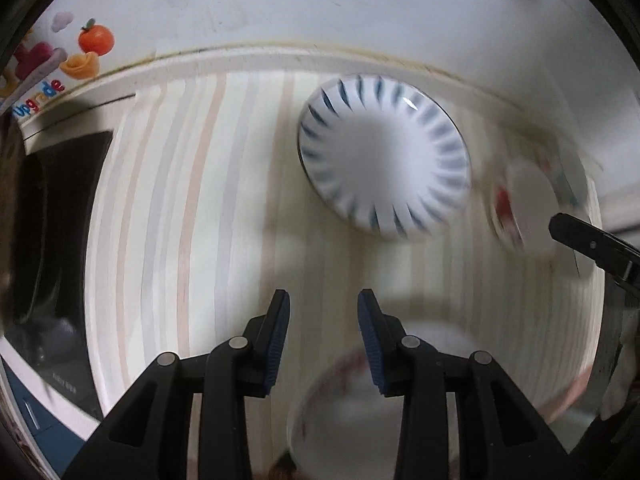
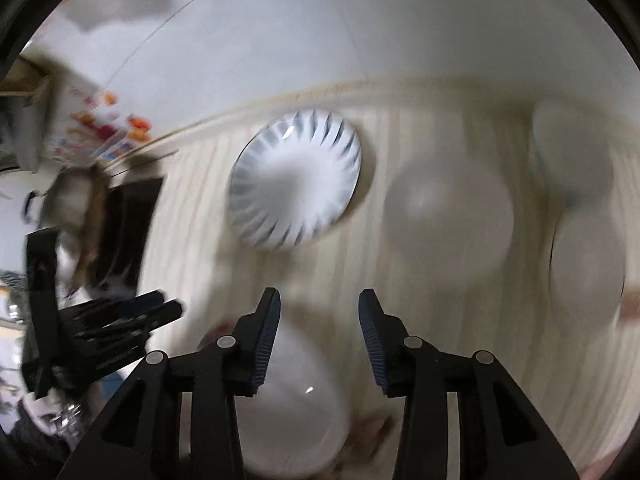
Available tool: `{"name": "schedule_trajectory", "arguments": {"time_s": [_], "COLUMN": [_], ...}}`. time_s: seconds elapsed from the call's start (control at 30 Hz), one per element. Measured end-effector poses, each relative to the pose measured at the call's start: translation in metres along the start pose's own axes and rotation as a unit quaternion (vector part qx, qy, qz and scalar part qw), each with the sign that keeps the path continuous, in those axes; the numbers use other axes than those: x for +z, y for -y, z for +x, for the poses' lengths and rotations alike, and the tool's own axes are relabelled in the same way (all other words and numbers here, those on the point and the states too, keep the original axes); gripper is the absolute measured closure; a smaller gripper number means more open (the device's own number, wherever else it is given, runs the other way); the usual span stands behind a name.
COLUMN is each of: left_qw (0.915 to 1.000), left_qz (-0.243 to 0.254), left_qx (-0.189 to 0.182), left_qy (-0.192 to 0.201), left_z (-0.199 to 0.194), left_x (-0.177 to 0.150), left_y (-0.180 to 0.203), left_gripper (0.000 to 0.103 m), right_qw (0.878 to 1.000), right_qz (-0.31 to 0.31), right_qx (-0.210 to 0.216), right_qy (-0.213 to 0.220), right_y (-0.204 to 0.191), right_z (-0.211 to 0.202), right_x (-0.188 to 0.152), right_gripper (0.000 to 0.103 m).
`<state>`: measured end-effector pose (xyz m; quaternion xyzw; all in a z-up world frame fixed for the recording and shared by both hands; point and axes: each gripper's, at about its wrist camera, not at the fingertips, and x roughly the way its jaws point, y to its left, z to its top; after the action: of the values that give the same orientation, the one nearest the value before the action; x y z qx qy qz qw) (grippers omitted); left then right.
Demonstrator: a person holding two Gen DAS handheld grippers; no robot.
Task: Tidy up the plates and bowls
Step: 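Grasp the blue-striped plate rim with both grippers and lift it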
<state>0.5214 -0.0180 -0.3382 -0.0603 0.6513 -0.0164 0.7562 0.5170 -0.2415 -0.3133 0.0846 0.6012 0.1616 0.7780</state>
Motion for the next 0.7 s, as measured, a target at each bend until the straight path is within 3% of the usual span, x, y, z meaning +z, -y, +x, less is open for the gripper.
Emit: {"name": "schedule_trajectory", "arguments": {"time_s": [0.13,0.33,0.43,0.6,0.7], "left_qw": [0.9997,0.9984,0.9982,0.9987,0.9989], "left_qz": [-0.022,-0.039,-0.035,-0.025,-0.026], "left_qx": [0.002,0.003,0.0,0.001,0.001], "left_qy": [-0.01,-0.04,-0.05,-0.045,-0.04], "left_z": [0.028,0.072,0.088,0.096,0.095], "left_x": [0.04,0.079,0.085,0.085,0.083], "left_y": [-0.007,-0.012,-0.01,-0.002,-0.001], "left_gripper": [0.07,0.07,0.07,0.071,0.072], "right_qw": [1.0,0.998,0.997,0.994,0.994], "right_qz": [-0.012,-0.006,-0.004,-0.019,-0.019], "right_qx": [-0.022,-0.022,-0.019,-0.033,-0.027], "right_qy": [-0.012,-0.051,-0.074,-0.105,-0.104], "right_y": [0.01,0.02,0.024,0.025,0.026], "right_z": [0.046,0.107,0.129,0.155,0.159], "right_x": [0.066,0.12,0.131,0.13,0.127], "right_gripper": [0.059,0.059,0.06,0.086,0.087]}}
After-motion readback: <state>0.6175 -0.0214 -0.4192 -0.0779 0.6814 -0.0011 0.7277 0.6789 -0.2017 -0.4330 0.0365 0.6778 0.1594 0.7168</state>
